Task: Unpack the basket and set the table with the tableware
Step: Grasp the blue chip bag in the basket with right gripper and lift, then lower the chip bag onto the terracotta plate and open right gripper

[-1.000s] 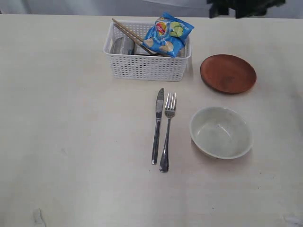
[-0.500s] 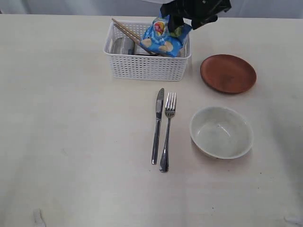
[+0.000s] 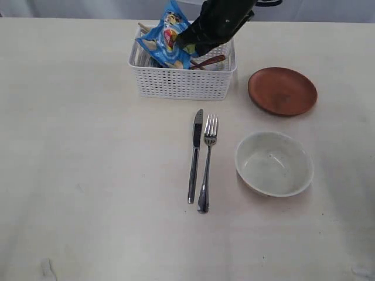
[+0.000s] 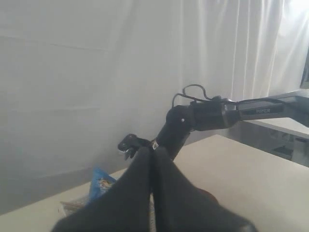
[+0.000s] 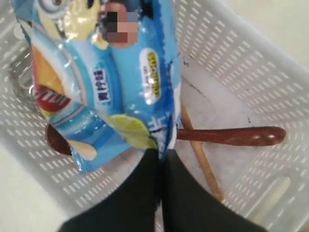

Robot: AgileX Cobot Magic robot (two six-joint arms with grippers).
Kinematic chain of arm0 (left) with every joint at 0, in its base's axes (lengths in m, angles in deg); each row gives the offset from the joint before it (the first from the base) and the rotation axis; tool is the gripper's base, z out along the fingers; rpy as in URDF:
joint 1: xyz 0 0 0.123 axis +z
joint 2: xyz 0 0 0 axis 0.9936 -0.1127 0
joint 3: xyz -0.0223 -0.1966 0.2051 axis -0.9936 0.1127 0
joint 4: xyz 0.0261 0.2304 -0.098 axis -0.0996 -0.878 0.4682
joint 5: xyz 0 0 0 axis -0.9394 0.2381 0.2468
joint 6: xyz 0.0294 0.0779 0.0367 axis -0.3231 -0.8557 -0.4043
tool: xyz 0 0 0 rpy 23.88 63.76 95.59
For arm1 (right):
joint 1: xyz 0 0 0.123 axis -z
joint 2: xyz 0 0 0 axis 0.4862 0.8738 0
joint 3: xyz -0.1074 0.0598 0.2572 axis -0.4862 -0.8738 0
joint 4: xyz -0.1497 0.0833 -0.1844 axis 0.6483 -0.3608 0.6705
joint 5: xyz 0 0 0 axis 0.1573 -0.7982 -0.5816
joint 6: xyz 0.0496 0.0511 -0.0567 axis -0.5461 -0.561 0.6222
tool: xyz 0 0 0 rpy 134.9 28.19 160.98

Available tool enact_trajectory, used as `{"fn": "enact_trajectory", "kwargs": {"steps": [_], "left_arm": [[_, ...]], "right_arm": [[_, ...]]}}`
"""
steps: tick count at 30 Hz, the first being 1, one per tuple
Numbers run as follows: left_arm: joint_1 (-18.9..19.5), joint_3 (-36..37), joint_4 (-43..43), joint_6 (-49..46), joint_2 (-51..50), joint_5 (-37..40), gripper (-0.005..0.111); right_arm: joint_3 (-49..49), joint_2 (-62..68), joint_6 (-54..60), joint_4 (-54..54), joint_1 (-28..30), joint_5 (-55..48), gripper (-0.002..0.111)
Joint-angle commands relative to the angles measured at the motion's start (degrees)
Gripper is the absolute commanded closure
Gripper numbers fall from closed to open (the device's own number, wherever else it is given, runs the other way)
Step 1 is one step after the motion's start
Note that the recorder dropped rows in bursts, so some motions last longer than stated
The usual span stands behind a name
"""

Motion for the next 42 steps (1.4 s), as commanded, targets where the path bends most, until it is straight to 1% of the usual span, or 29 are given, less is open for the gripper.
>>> {"fn": "enact_trajectory", "kwargs": {"steps": [1,3,5,8,13,16,19,22,24,27,30,33,42], "left_arm": [[0.07,0.19,0.41,0.55,0.16,-0.64,0.107],[0.07,0.19,0.41,0.55,0.16,-0.64,0.107],[0.07,0.19,0.41,0.55,0.16,-0.64,0.107],[0.07,0.19,0.41,0.55,0.16,-0.64,0.107],[0.07,0.19,0.41,0.55,0.16,-0.55,0.107],[0.07,0.19,0.41,0.55,0.16,-0.55,0.107],[0.07,0.19,0.41,0.55,0.16,-0.55,0.107],[0.07,0.19,0.41,0.55,0.16,-0.55,0.107],[0.07,0.19,0.41,0.55,0.16,-0.55,0.107],[0.07,0.19,0.41,0.55,0.16,-0.41,0.107],[0.07,0.19,0.41,0.55,0.16,-0.41,0.107],[0.07,0.19,0.41,0.55,0.16,-0.41,0.107],[0.07,0.19,0.41,0.55,0.16,-0.41,0.107]], "right_arm": [[0.21,-0.90,0.89,-0.09,-0.19,-0.34,0.109],[0.21,-2.81,0.97,1.16,-0.19,-2.00,0.109],[0.21,-5.76,0.31,4.77,-0.19,-4.46,0.109],[0.21,-10.52,-3.19,9.23,0.61,-7.71,0.109],[-2.56,-16.68,-4.63,9.85,3.20,-11.02,0.109],[-7.46,-21.16,-5.36,9.85,6.62,-11.76,0.109],[-13.19,-25.42,-5.88,9.50,11.48,-14.87,0.109],[-18.56,-27.70,-6.35,6.92,17.39,-17.83,0.109],[-22.22,-28.33,-7.52,3.57,21.24,-15.30,0.109],[-27.21,-28.06,-5.77,-1.18,24.49,-12.25,0.109],[-31.18,-27.19,-4.68,-2.08,25.17,-6.94,0.109],[-33.15,-25.15,-4.57,-2.36,25.17,-2.82,0.109],[-33.14,-18.19,-2.85,-5.31,25.17,1.85,0.108]]}}
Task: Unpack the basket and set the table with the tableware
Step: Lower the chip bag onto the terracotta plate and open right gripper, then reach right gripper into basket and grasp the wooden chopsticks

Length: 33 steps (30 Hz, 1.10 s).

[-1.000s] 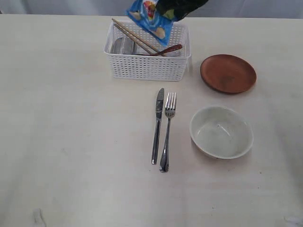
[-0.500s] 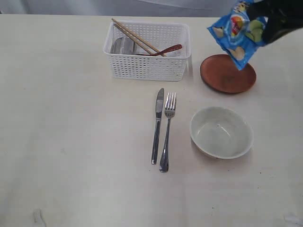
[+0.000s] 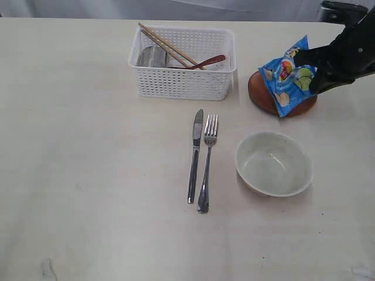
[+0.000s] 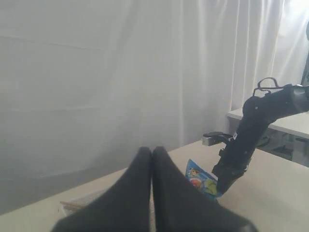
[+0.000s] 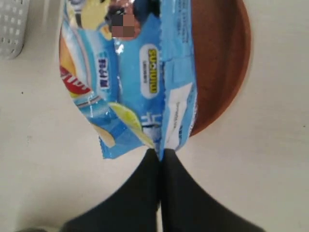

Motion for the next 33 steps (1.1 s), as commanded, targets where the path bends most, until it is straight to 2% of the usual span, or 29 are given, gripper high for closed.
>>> {"fn": "enact_trajectory", "kwargs": {"steps": [1,4,9,12,16,19,23,25,27,29,31,32,33], "left_arm": [[0.07,0.19,0.41,0.55,0.16,-0.41,0.107],[0.07,0.19,0.41,0.55,0.16,-0.41,0.107],[0.07,0.19,0.41,0.55,0.16,-0.41,0.107],[0.07,0.19,0.41,0.55,0.16,-0.41,0.107],[0.07,0.19,0.41,0.55,0.16,-0.41,0.107],[0.07,1.08,0.41,0.55,-1.13,-3.81,0.107],[0.07,0.68,0.41,3.83,-8.93,-5.09,0.107],[0.07,-1.24,0.41,5.93,-13.86,-1.70,0.107],[0.07,-4.26,0.41,6.88,-17.78,3.70,0.107],[0.07,-6.11,0.81,6.88,-18.92,5.67,0.107],[0.07,-5.94,1.77,6.88,-16.81,2.83,0.107],[0.07,-5.30,1.77,6.88,-13.78,0.39,0.107],[0.07,-4.74,1.77,6.88,-11.92,-0.01,0.107]], "right_arm": [[-0.07,1.52,2.33,-1.89,0.39,2.31,0.108],[-0.07,1.27,2.61,-2.13,0.39,2.31,0.100],[0.03,0.47,2.75,-2.13,0.39,0.70,0.058],[0.03,-0.88,2.99,-2.13,0.39,-0.08,0.048],[1.05,-4.05,3.07,-2.13,0.39,-0.76,0.048],[2.93,-7.46,3.07,-2.94,0.39,-2.63,0.048],[3.39,-11.57,7.39,-11.19,-0.11,-2.77,0.048],[3.39,-12.70,12.20,-16.33,-1.68,-2.77,0.048],[3.39,-13.26,14.75,-18.02,-5.25,-1.22,0.048],[3.65,-13.26,14.63,-15.86,-9.79,2.23,0.048],[4.99,-11.96,11.90,-12.19,-15.18,6.34,0.048],[8.26,-9.43,8.69,-9.49,-19.62,8.29,0.048],[10.87,-7.45,7.60,-8.74,-21.35,8.17,0.048]]}}
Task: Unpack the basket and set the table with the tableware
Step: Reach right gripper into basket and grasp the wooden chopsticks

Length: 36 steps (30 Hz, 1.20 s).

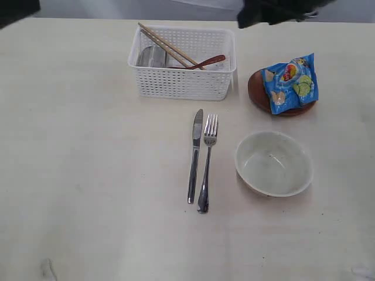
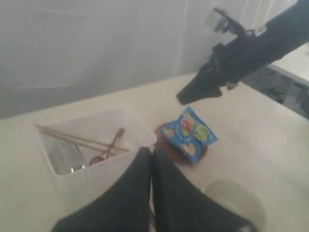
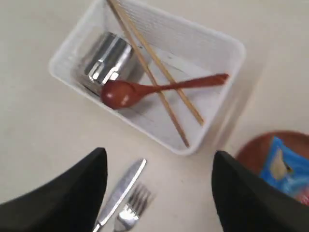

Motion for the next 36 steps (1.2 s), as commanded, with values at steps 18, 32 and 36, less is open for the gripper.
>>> {"fn": "enact_trajectory", "kwargs": {"steps": [18,32,36], "left_arm": [[0.07,5.57,-0.46,0.68,17.21,10.57,0.107],[0.07,5.57,-0.46,0.68,17.21,11.28,0.107],[0.07,5.57,-0.46,0.68,17.21,11.28,0.107]], "right_arm": [[48.23,43.08,-13.64,29.53,-17.25,-11.47,0.056],[49.42,47.28,-11.00,32.07,-16.82,-9.76,0.056],[49.42,48.47,-10.19,32.17,-16.82,-9.76,0.057]]}}
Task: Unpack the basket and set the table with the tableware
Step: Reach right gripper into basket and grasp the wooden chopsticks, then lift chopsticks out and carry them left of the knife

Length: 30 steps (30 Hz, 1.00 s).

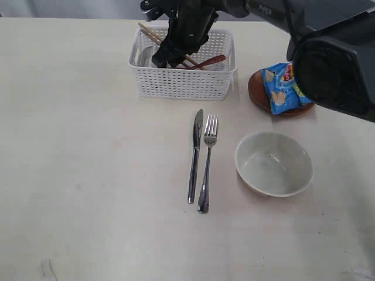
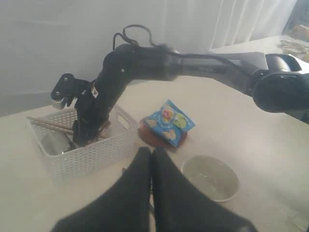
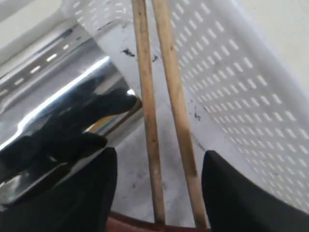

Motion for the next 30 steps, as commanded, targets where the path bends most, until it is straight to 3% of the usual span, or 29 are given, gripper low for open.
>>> {"fn": "enact_trajectory", "kwargs": {"steps": [1,3,8,30], "left_arm": [[0.07,0.21,-0.27,0.42,0.21,-0.11,0.107],[0.07,0.21,-0.27,0.42,0.21,-0.11,0.107],[0.07,0.21,-0.27,0.42,0.21,-0.11,0.107],[0.07,0.24,-0.48,0.31,0.21,-0.13,0.107]], "right_arm": [[0.32,1.15,1.33,0.67,0.28,0.30,0.059],[0.32,1.14,1.33,0.67,0.28,0.39,0.069],[0.43,0.38,1.59,0.67,0.28,0.15,0.109],[0.43,-12.79,1.99,-0.40,0.04,-7.97,0.109]]}}
